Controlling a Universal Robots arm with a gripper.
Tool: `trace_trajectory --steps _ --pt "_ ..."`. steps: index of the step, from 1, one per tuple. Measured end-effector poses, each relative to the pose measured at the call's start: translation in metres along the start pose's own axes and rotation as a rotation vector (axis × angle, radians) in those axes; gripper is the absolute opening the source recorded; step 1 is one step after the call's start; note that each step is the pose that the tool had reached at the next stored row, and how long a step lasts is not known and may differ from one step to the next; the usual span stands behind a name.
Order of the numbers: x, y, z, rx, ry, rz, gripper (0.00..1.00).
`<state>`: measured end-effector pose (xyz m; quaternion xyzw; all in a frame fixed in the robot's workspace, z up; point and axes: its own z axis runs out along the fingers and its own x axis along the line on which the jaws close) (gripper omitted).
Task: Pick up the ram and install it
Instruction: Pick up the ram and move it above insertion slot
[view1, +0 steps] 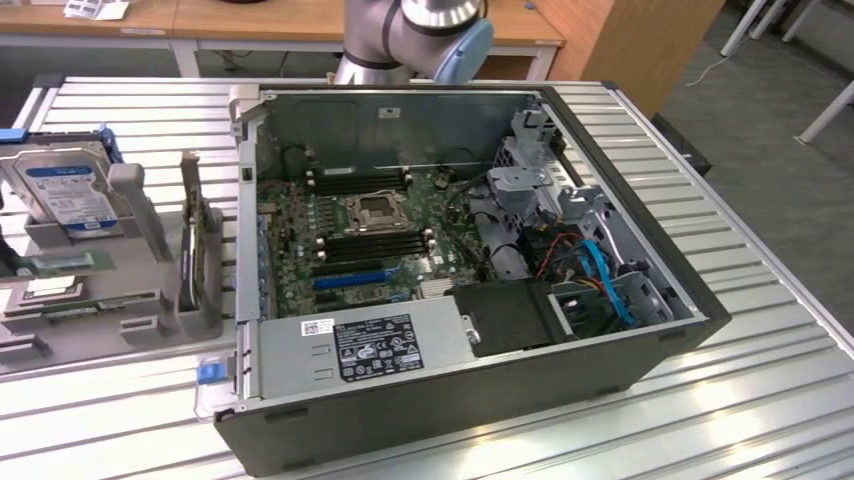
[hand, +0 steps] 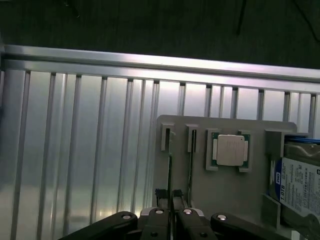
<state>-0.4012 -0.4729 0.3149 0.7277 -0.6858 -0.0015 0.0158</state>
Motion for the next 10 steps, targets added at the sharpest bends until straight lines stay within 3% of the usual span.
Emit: trace_trajectory --steps 10 --pt "0.001 0.0011 -0.0451 0.0 0.0002 0.0 0.13"
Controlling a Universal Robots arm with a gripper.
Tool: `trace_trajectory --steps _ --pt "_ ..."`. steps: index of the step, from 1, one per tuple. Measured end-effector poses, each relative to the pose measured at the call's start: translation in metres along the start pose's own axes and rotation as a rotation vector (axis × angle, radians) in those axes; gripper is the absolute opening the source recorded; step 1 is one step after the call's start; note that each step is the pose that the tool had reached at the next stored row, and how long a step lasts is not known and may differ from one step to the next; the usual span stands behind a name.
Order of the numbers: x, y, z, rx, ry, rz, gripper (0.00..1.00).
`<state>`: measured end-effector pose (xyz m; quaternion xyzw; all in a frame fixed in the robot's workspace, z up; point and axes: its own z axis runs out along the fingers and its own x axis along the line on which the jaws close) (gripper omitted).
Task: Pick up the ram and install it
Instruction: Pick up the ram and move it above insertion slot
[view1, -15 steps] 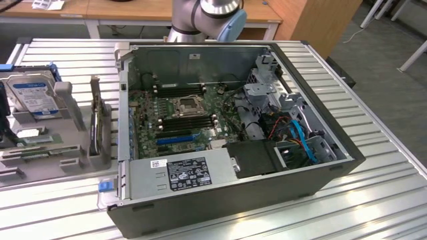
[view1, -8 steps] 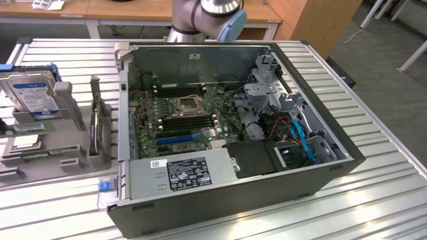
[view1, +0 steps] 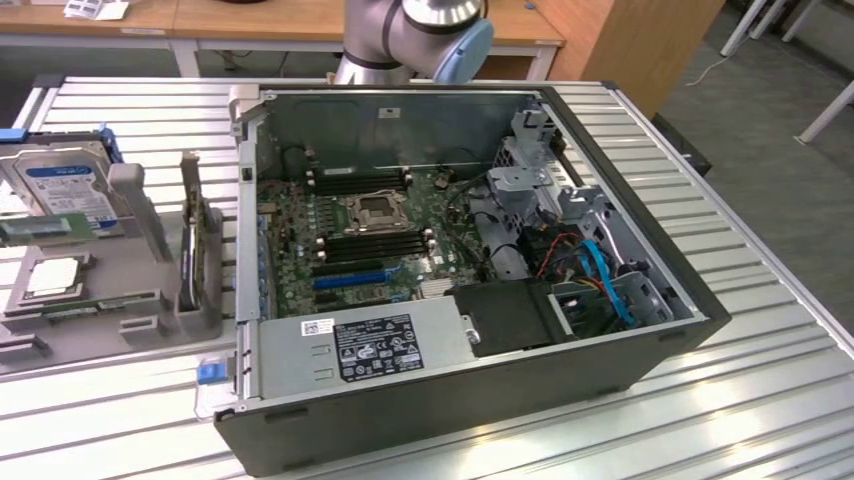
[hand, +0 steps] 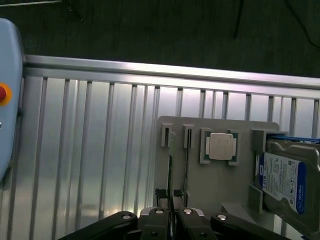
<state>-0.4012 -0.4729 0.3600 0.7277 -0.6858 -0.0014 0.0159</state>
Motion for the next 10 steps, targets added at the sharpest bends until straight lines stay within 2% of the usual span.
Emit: trace_trajectory --steps 7,10 --pt "0.001 0.0007 -0.0294 -0.0001 0.0003 0.0 0.13" --pt "0.001 0.0008 -0.031 0.0002 0.0004 0.0 0.13"
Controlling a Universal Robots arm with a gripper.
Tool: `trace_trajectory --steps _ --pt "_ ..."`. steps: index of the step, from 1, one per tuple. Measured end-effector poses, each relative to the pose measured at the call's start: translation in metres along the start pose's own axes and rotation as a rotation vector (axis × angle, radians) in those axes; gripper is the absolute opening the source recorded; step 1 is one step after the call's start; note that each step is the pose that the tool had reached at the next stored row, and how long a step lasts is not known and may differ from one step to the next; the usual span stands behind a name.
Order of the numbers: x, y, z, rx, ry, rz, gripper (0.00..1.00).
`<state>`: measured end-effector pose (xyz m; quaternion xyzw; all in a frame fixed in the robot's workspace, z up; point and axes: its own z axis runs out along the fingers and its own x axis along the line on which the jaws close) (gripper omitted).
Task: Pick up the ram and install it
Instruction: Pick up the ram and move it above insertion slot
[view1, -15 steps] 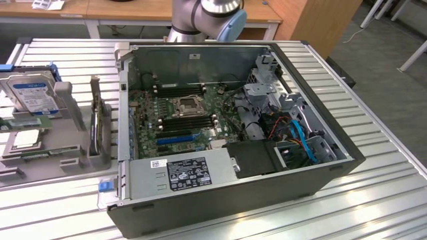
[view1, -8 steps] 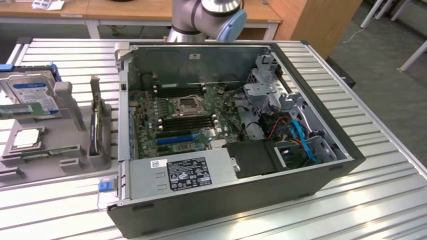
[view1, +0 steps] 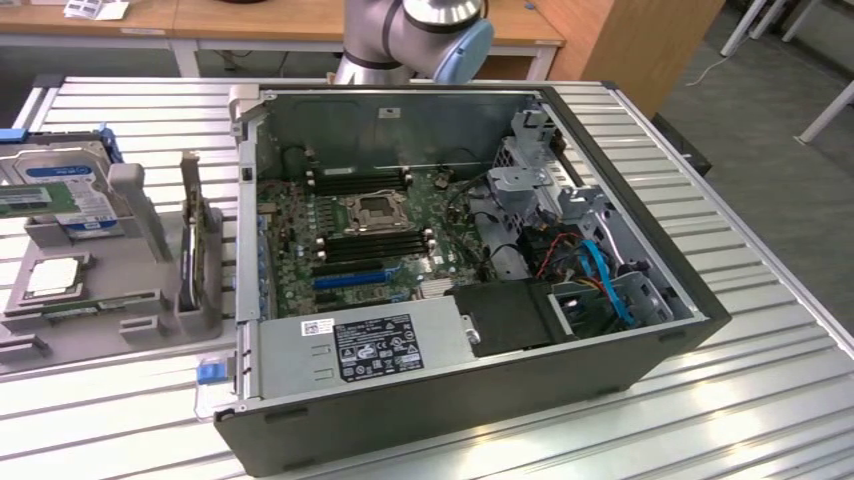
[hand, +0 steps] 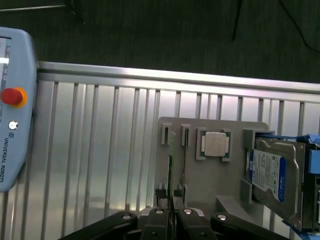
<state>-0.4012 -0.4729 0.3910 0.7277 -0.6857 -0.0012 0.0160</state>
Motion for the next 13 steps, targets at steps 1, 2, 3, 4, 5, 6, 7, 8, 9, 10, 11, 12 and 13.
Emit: trace_trajectory --steps 1,2,3,4,5,6,7,8,9,10,11,12,13 --pt "0.0 0.0 0.0 0.0 0.0 0.0 0.13" --pt "0.0 0.0 0.0 -0.0001 0.0 0.0 0.13" --pt "0.0 -0.0006 -0.0003 -0.0005 0.0003 0.0 0.13" --pt "0.0 -0.0022 -0.0004 -0.0004 0.0004 0.0 0.13" --pt "0.0 -0.0043 -0.0004 -0.0004 0.0002 0.0 0.13" --pt "0.0 -0.0068 -0.0003 -0.0003 0.0002 0.0 0.13" --pt "0.001 -0.0137 -0.0005 -0.0003 0.0002 0.0 0.13" --pt "0.001 -0.0179 -0.0005 -0.0001 0.0001 0.0 0.13" --pt "0.001 -0.0224 -0.0007 -0.0004 0.0002 0.0 0.13" --pt "0.002 -0.0268 -0.0008 -0.0006 0.0002 0.0 0.13" --pt "0.002 -0.0314 -0.0009 -0.0008 0.0002 0.0 0.13" --pt "0.002 -0.0361 -0.001 -0.0009 0.0001 0.0 0.13" --pt "0.002 -0.0405 -0.0011 -0.0012 0.0001 0.0 0.13"
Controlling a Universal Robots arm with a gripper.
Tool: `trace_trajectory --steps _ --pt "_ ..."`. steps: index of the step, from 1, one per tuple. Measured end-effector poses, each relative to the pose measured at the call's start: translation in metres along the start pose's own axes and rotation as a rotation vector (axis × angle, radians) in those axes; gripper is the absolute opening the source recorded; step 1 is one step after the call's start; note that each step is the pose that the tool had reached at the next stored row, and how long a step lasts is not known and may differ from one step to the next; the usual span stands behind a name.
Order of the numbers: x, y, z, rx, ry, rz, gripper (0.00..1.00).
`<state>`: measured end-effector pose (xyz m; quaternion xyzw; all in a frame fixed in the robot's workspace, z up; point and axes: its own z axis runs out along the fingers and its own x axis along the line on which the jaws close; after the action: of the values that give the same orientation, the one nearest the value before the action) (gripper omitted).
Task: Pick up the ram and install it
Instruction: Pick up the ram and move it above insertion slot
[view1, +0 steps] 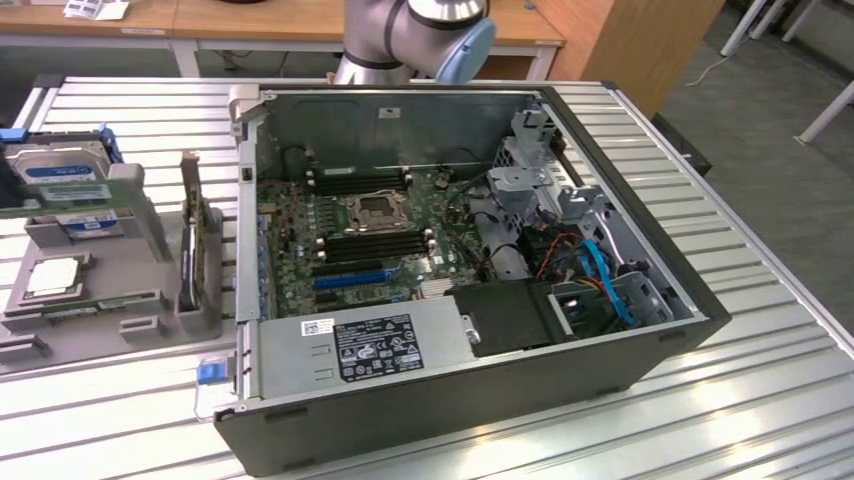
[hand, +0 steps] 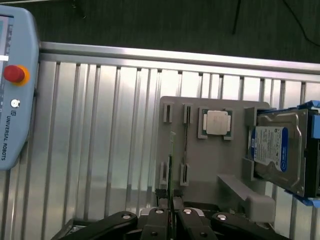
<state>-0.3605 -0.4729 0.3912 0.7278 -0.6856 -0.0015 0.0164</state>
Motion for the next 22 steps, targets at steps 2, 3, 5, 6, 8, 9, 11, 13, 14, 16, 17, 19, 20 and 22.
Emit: trace_trajectory --steps 2,3,5,6,8,9,11,13,14,16,17,19,20,22 --pt "0.001 -0.009 -0.0002 -0.0003 -0.0001 -0.001 0.13" --pt "0.001 -0.0135 -0.0003 -0.0004 -0.0001 -0.001 0.13" --pt "0.001 -0.0228 -0.0006 -0.0009 0.0001 -0.002 0.13" --pt "0.002 -0.0273 -0.0007 -0.001 0.0 -0.002 0.13" --pt "0.002 -0.0363 -0.0009 -0.0013 0.0001 -0.003 0.13" --pt "0.003 -0.0409 -0.0011 -0.0014 0.0001 -0.004 0.13" --pt "0.003 -0.0499 -0.0012 -0.0013 0.0 -0.005 0.13" --pt "0.004 -0.0587 -0.0015 -0.0013 0.0001 -0.007 0.13" --pt "0.004 -0.0632 -0.0016 -0.0014 0.0002 -0.008 0.13" --pt "0.004 -0.0722 -0.0017 -0.0012 0.0001 -0.01 0.13" --pt "0.005 -0.0769 -0.0019 -0.0013 0.0002 -0.011 0.13" --pt "0.005 -0.0859 -0.0022 -0.0013 0.0003 -0.013 0.13" --pt "0.005 -0.0904 -0.0022 -0.0012 0.0003 -0.014 0.13" --pt "0.006 -0.0993 -0.0025 -0.0012 0.0004 -0.016 0.13"
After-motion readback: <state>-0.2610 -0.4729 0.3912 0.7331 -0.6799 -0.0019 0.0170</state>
